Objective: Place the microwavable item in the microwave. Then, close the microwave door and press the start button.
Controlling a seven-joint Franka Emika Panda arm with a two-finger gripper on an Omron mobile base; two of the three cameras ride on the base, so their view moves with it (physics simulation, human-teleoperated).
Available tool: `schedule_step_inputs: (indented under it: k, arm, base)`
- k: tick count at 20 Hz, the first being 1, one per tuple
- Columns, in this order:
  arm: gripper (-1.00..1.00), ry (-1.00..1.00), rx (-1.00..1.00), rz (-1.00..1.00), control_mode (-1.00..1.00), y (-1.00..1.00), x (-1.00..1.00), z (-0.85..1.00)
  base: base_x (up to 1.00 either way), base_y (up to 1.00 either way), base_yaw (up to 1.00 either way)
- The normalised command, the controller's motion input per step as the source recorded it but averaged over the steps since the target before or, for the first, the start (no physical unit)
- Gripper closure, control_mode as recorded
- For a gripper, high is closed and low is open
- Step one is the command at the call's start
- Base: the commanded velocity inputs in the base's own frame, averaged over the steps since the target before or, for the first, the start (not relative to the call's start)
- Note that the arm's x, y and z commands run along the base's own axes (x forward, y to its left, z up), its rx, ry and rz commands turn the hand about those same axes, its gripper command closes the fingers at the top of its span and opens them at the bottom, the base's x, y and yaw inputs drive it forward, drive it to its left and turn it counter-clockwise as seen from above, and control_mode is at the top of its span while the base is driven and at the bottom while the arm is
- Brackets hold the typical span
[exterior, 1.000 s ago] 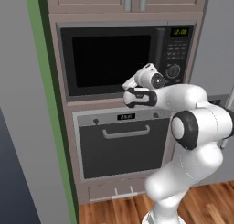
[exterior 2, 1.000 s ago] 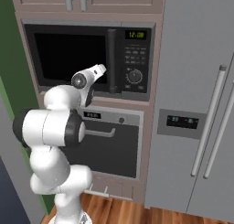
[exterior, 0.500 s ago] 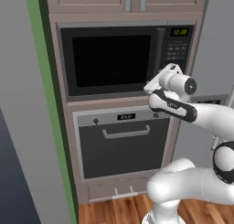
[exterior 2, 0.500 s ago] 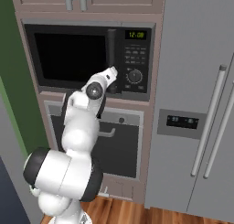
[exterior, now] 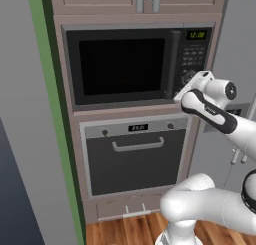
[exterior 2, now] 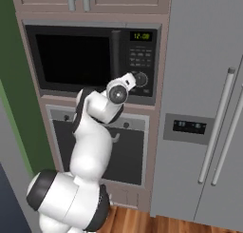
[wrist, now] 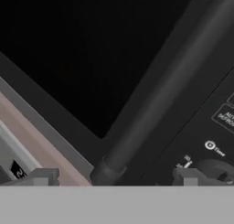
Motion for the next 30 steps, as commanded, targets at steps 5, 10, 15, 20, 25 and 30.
schedule_step_inputs:
  k: [5, 10, 15, 20, 25, 30]
  arm:
    - [-1.0, -0.02, 0.01, 0.19, -1.0, -0.45, 0.02, -0.49]
    - [-1.0, -0.1, 0.02, 0.29, -1.0, -0.1, 0.36, -0.22]
    - [-1.0, -0.03, 0.01, 0.23, -1.0, 0.0, 0.36, -0.17]
    - [-1.0, 0.0, 0.03, 0.11, -1.0, -0.2, 0.06, -0.21]
    - [-1.0, 0.0, 0.01, 0.05, -1.0, -0.06, 0.28, -0.06]
    - [-1.0, 0.0, 0.0, 0.03, -1.0, 0.0, 0.4, -0.14]
  base:
    - [0.0, 0.0, 0.0]
    - [0.0, 0.0, 0.0]
    - [0.0, 0.0, 0.0]
    - [0.0, 0.0, 0.0]
    - [0.0, 0.0, 0.0]
    - [0.0, 0.0, 0.0]
